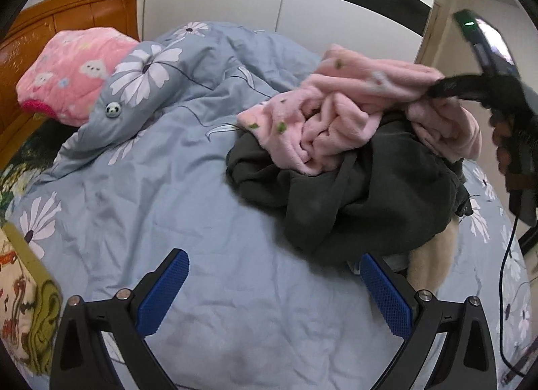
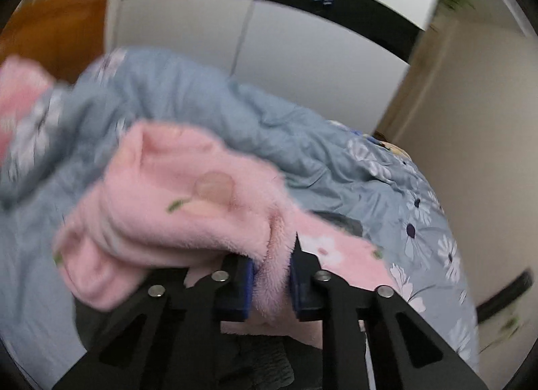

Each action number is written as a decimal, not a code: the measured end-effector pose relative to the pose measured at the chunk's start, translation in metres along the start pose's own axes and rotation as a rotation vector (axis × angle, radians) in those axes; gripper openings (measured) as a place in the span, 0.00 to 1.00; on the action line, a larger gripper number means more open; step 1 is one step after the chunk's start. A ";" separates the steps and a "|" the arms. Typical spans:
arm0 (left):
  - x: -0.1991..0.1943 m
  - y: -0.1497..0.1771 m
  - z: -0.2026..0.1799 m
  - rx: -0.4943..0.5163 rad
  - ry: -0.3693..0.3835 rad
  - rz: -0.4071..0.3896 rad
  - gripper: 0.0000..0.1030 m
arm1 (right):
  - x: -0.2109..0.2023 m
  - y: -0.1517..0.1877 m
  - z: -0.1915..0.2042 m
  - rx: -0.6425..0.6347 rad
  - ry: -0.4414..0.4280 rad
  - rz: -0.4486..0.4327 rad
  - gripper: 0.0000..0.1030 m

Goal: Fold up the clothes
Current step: 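Grasp the pink fleece garment with the right gripper and lift it off the pile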

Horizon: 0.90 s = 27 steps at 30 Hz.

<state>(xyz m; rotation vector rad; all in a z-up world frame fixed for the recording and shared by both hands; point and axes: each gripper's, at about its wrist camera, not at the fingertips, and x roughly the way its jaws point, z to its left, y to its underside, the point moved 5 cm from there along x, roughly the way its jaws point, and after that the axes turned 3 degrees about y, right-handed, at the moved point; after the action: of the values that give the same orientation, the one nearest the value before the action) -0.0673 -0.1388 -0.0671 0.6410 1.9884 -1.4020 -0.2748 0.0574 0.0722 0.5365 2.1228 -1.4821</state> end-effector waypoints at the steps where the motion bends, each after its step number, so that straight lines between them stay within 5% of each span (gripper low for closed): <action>1: -0.004 0.001 0.001 -0.004 0.006 0.002 1.00 | -0.007 -0.005 -0.009 0.039 -0.006 -0.015 0.14; 8: -0.046 0.003 -0.009 0.005 0.026 -0.017 1.00 | -0.131 -0.066 -0.064 0.135 -0.007 -0.263 0.14; 14: -0.097 0.002 -0.037 0.044 0.080 -0.071 1.00 | -0.254 -0.073 -0.120 0.186 -0.012 -0.424 0.14; 20: -0.148 0.015 -0.059 0.075 0.118 -0.111 1.00 | -0.354 -0.017 -0.149 0.180 -0.051 -0.483 0.14; 27: -0.185 0.042 -0.074 0.111 0.147 -0.114 1.00 | -0.360 0.115 -0.166 0.218 -0.079 -0.298 0.14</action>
<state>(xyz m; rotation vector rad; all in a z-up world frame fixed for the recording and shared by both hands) 0.0746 -0.0627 0.0566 0.7072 2.1015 -1.5829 0.0517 0.2379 0.2486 0.2368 2.0587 -1.8804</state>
